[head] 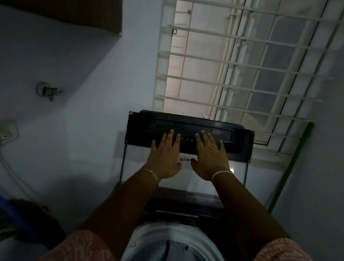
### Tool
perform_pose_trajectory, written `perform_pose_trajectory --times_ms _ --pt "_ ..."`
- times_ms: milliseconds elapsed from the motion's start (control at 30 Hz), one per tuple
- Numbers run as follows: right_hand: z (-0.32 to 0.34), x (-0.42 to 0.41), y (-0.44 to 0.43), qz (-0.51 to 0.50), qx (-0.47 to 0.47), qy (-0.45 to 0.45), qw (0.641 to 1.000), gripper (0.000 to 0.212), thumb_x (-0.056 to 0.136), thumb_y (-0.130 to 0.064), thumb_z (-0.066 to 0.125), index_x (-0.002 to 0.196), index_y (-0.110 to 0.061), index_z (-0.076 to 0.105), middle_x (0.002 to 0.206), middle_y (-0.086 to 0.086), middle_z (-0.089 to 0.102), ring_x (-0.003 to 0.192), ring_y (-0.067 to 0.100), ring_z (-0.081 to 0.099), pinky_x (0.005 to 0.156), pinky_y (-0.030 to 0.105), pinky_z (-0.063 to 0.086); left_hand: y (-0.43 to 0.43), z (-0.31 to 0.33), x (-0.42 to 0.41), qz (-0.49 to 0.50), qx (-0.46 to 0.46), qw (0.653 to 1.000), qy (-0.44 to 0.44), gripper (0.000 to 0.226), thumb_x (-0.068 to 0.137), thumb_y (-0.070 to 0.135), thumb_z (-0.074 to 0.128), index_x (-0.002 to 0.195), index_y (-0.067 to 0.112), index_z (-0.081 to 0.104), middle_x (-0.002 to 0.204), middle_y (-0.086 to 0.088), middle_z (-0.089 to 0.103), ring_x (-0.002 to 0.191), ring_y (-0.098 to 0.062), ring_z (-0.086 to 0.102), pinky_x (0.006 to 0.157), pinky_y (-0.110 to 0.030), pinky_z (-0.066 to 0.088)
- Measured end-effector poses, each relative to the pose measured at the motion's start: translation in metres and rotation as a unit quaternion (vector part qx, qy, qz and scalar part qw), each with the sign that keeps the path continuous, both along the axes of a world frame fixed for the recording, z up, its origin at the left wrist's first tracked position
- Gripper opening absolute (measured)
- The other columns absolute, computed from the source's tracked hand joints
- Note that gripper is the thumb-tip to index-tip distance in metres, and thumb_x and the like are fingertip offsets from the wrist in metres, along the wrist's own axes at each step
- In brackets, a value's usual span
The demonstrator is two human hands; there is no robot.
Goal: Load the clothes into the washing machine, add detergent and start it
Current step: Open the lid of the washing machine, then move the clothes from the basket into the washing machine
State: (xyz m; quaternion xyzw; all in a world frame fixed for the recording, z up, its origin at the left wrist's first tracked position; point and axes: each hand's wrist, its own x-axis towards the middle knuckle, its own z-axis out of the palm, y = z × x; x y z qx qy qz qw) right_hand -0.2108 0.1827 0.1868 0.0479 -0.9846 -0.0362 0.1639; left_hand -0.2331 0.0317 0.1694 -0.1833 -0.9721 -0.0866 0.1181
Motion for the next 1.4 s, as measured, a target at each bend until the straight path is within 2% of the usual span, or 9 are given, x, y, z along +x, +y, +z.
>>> perform_pose_trajectory --times_ms 167,333,633,733,933,1033,1200,1300,1400 --pt "-0.003 0.065 -0.006 0.024 -0.008 0.002 1.000 0.077 0.093 -0.040 0.048 0.153 -0.014 0.007 0.161 0.007 0.003 0.149 0.024 0.002 0.119 0.047 0.006 -0.008 -0.005 0.065 -0.019 0.033 0.999 -0.012 0.088 0.092 0.034 0.056 0.152 0.008 -0.002 0.161 -0.012 -0.002 0.149 -0.029 0.001 0.120 -0.046 0.013" --pt "-0.013 0.126 -0.006 0.042 -0.015 -0.020 0.999 0.077 0.091 -0.039 0.052 0.152 -0.014 0.012 0.161 0.007 0.007 0.148 0.024 0.006 0.119 0.044 0.010 -0.016 -0.022 0.133 -0.043 0.052 0.997 -0.025 0.088 0.091 0.031 0.058 0.151 0.003 0.001 0.160 -0.015 0.005 0.148 -0.028 0.007 0.121 -0.038 0.012" --pt "-0.043 0.219 -0.005 0.055 -0.121 -0.083 0.988 0.070 0.089 -0.032 0.057 0.149 -0.012 0.026 0.156 0.011 0.024 0.143 0.027 0.023 0.117 0.038 0.022 -0.021 -0.057 0.215 -0.087 0.095 0.990 -0.054 0.083 0.091 0.031 0.058 0.152 0.005 0.008 0.160 -0.013 0.013 0.148 -0.027 0.013 0.120 -0.041 0.017" --pt "-0.063 0.240 -0.001 0.045 -0.172 -0.106 0.978 0.060 0.088 -0.030 0.058 0.142 -0.012 0.040 0.147 0.012 0.040 0.133 0.030 0.039 0.111 0.038 0.034 -0.023 -0.075 0.225 -0.125 0.120 0.983 -0.066 0.081 0.090 0.030 0.059 0.151 0.005 0.013 0.157 -0.014 0.021 0.145 -0.027 0.021 0.118 -0.041 0.022" --pt "-0.116 0.279 0.009 -0.033 -0.220 -0.131 0.966 0.055 0.088 -0.032 0.060 0.139 -0.017 0.047 0.145 0.007 0.042 0.133 0.025 0.040 0.110 0.031 0.032 -0.017 -0.120 0.241 -0.154 0.155 0.964 -0.149 0.078 0.091 0.030 0.060 0.152 0.009 0.015 0.156 -0.011 0.026 0.141 -0.023 0.030 0.113 -0.027 0.026" --pt "-0.142 0.299 0.018 -0.087 -0.245 -0.138 0.956 0.054 0.085 -0.031 0.062 0.136 -0.018 0.050 0.143 0.007 0.045 0.131 0.026 0.043 0.109 0.032 0.036 -0.007 -0.142 0.246 -0.185 0.158 0.949 -0.203 0.078 0.092 0.031 0.059 0.153 0.011 0.014 0.158 -0.007 0.023 0.144 -0.021 0.024 0.116 -0.028 0.022" --pt "-0.172 0.337 0.044 -0.157 -0.289 -0.119 0.937 0.042 0.081 -0.025 0.063 0.121 -0.013 0.062 0.131 0.011 0.055 0.123 0.030 0.050 0.105 0.035 0.041 0.028 -0.163 0.262 -0.235 0.165 0.930 -0.232 0.073 0.092 0.030 0.059 0.151 0.013 0.020 0.153 -0.008 0.033 0.139 -0.024 0.034 0.110 -0.032 0.035" --pt "-0.184 0.363 0.066 -0.203 -0.317 -0.102 0.921 0.042 0.082 -0.027 0.060 0.123 -0.018 0.061 0.132 0.008 0.054 0.124 0.028 0.049 0.106 0.034 0.040 0.061 -0.171 0.279 -0.278 0.181 0.909 -0.251 0.066 0.092 0.027 0.060 0.147 0.012 0.028 0.147 -0.008 0.041 0.132 -0.022 0.042 0.109 -0.034 0.037" --pt "-0.199 0.389 0.092 -0.242 -0.337 -0.084 0.906 0.042 0.083 -0.026 0.057 0.124 -0.019 0.061 0.131 0.007 0.055 0.123 0.028 0.048 0.106 0.033 0.038 0.100 -0.182 0.301 -0.315 0.189 0.892 -0.262 0.066 0.092 0.023 0.059 0.149 0.015 0.027 0.148 -0.003 0.038 0.135 -0.019 0.039 0.111 -0.027 0.033"
